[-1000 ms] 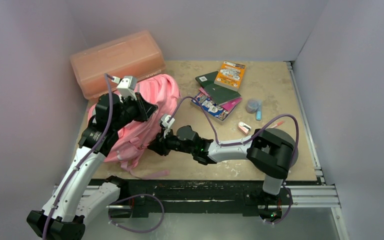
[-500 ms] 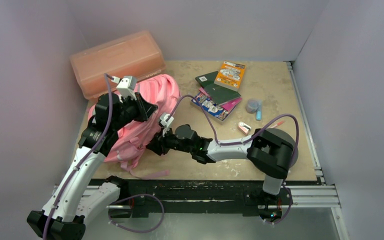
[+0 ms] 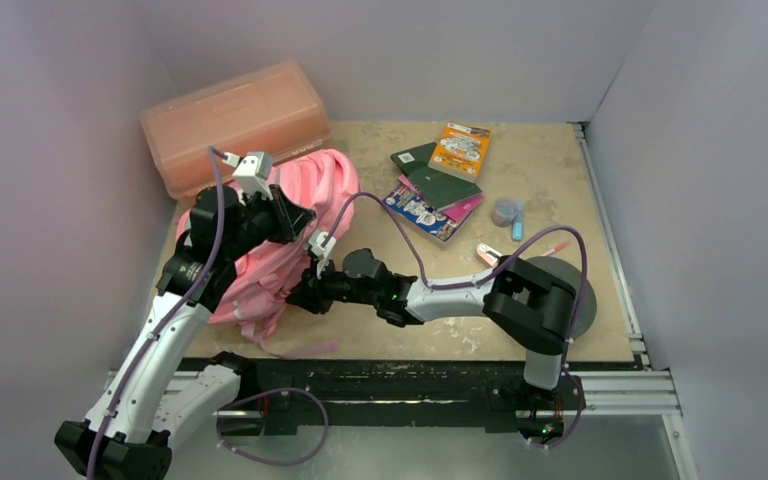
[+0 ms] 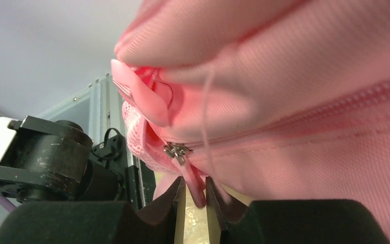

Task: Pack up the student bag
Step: Unzip the student bag at the center of the board.

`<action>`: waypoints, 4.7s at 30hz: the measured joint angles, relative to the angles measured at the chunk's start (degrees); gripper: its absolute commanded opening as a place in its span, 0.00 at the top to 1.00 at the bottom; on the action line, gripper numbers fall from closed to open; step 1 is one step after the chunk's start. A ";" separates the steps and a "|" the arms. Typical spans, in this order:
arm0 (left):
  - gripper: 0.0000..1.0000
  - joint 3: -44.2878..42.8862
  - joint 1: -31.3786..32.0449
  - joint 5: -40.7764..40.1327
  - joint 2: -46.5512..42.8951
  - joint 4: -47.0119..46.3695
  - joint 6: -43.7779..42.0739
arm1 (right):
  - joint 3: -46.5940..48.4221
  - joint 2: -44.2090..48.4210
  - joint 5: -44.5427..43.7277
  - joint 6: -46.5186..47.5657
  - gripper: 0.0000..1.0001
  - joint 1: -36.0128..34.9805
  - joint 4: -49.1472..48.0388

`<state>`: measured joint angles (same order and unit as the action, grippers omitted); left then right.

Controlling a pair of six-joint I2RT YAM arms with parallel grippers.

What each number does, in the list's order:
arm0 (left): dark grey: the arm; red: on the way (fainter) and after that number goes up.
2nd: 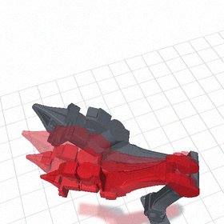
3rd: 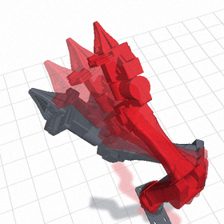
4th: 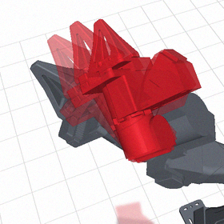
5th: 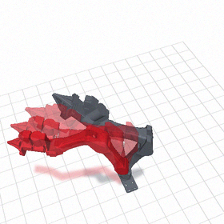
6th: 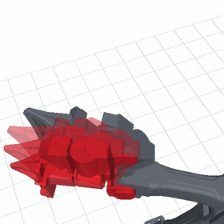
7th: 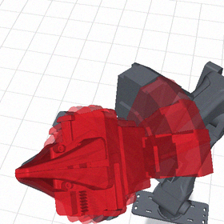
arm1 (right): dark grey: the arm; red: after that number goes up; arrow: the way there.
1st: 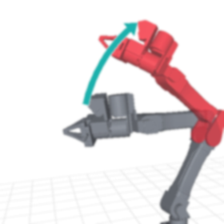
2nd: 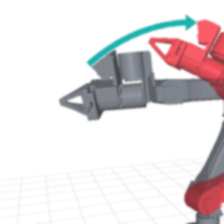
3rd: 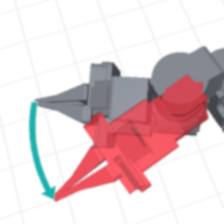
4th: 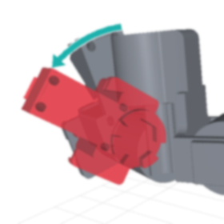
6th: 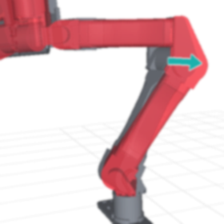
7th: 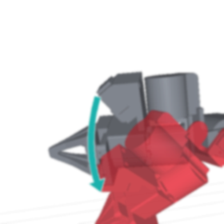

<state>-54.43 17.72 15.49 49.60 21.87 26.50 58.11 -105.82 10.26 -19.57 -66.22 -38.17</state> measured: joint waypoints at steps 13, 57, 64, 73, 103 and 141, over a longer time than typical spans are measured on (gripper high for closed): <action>1.00 0.00 -0.11 0.24 0.07 0.07 -0.02 | 1.25 -0.66 1.25 0.22 0.85 -0.17 -0.04; 1.00 -0.02 0.07 2.78 -1.60 4.17 -6.47 | -2.62 19.39 -15.96 0.98 1.00 0.68 14.21; 1.00 1.22 0.37 7.13 -2.78 7.67 -10.71 | -5.11 24.00 -18.05 3.61 1.00 3.61 17.20; 1.00 4.04 1.81 8.83 -9.38 10.32 -15.65 | -5.11 28.81 -8.72 4.09 1.00 7.82 22.29; 0.82 6.62 15.21 2.12 -13.25 13.44 -20.11 | -5.14 38.27 -3.37 2.97 1.00 20.39 35.60; 1.00 -5.09 37.81 -25.66 0.94 12.20 -23.76 | -9.94 46.90 3.06 3.48 1.00 19.28 34.03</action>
<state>-59.53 55.53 -10.17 50.54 34.06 2.74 48.16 -58.92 13.32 -16.10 -46.94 -4.14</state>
